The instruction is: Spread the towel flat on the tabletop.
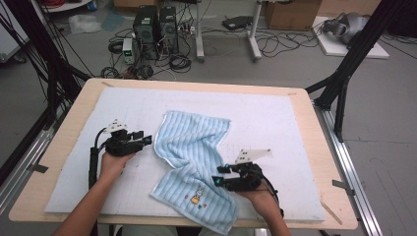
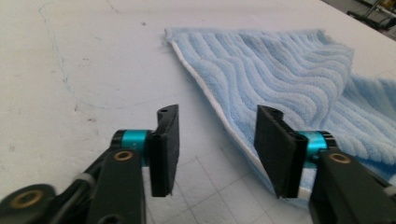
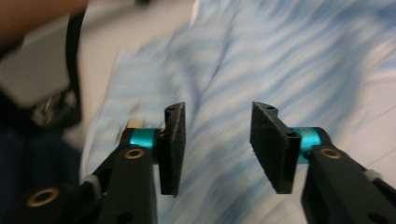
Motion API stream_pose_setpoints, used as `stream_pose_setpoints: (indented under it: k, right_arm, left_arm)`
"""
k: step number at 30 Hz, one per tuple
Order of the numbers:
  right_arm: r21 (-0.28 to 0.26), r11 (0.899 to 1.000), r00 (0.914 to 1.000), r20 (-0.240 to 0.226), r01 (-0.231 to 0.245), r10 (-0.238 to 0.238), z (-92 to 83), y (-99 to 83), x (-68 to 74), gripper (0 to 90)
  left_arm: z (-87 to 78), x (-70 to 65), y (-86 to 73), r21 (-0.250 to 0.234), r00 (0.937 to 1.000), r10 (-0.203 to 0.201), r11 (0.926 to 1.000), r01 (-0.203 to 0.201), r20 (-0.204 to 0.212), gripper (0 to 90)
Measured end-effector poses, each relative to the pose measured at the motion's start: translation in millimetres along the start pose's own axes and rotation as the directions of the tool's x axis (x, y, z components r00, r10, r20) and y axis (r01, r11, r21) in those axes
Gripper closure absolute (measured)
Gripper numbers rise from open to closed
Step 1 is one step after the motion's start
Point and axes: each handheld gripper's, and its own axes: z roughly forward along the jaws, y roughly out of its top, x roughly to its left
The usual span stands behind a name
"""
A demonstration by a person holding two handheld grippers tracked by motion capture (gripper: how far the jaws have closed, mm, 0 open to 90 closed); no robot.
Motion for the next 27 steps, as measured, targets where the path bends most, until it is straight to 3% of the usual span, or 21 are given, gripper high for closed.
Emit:
stream_pose_setpoints:
  k: [3,5,8,9,11,12,15,22,23,25,27]
  right_arm:
    - [-0.072,0.997,0.9916,0.126,-0.019,0.028,-0.9,8.8,-13.0,49.3]
    - [-0.081,0.996,0.9735,0.224,-0.026,0.044,3.2,15.7,-24.0,46.9]
    - [-0.098,0.994,0.9512,0.300,-0.044,0.072,11.1,24.0,-38.4,42.3]
    - [-0.085,0.995,0.9367,0.343,-0.046,0.072,15.8,28.2,-44.5,42.3]
    - [-0.045,0.997,0.9244,0.374,-0.063,0.075,23.5,34.3,-53.6,42.3]
    - [-0.029,0.998,0.9125,0.403,-0.063,0.069,29.1,37.8,-58.9,42.8]
    - [0.021,0.996,0.8926,0.446,-0.082,0.064,42.4,46.0,-70.0,44.0]
    - [0.060,0.987,0.8625,0.495,-0.152,0.103,65.2,56.8,-88.4,46.7]
    - [0.072,0.986,0.8640,0.494,-0.151,0.097,68.7,57.9,-89.8,49.1]
    - [0.105,0.983,0.8590,0.506,-0.150,0.077,75.9,59.4,-92.0,55.1]
    - [0.127,0.984,0.8510,0.524,-0.123,0.038,77.9,61.7,-94.0,72.7]
  left_arm:
    - [-0.3,-0.5,0.4,-0.008,0.9999,-0.004,1.0000,0.004,0.013,46.1]
    - [0.4,-1.5,0.3,-0.014,0.9998,-0.002,0.9999,0.002,0.021,44.8]
    - [0.7,-1.9,0.2,-0.012,0.9997,0.001,0.9999,-0.001,0.026,44.4]
    - [0.9,-1.9,0.2,-0.012,0.9996,0.001,0.9999,-0.001,0.027,44.4]
    - [0.8,-1.7,0.3,-0.012,0.9997,0.002,0.9999,-0.002,0.025,44.3]
    - [0.7,-1.7,0.2,-0.015,0.9997,-0.001,0.9999,0.001,0.025,44.3]
    - [0.1,-0.7,0.4,-0.018,0.9997,-0.002,0.9998,0.003,0.023,44.4]
    - [0.4,-0.2,0.4,-0.020,0.9996,-0.010,0.9997,0.011,0.025,44.3]
    - [0.3,-0.1,0.4,-0.021,0.9997,-0.008,0.9997,0.009,0.025,44.3]
    - [0.4,0.0,0.3,-0.017,0.9997,-0.006,0.9998,0.006,0.022,44.4]
    - [0.6,-0.1,0.1,-0.013,0.9997,-0.007,0.9999,0.007,0.022,44.4]
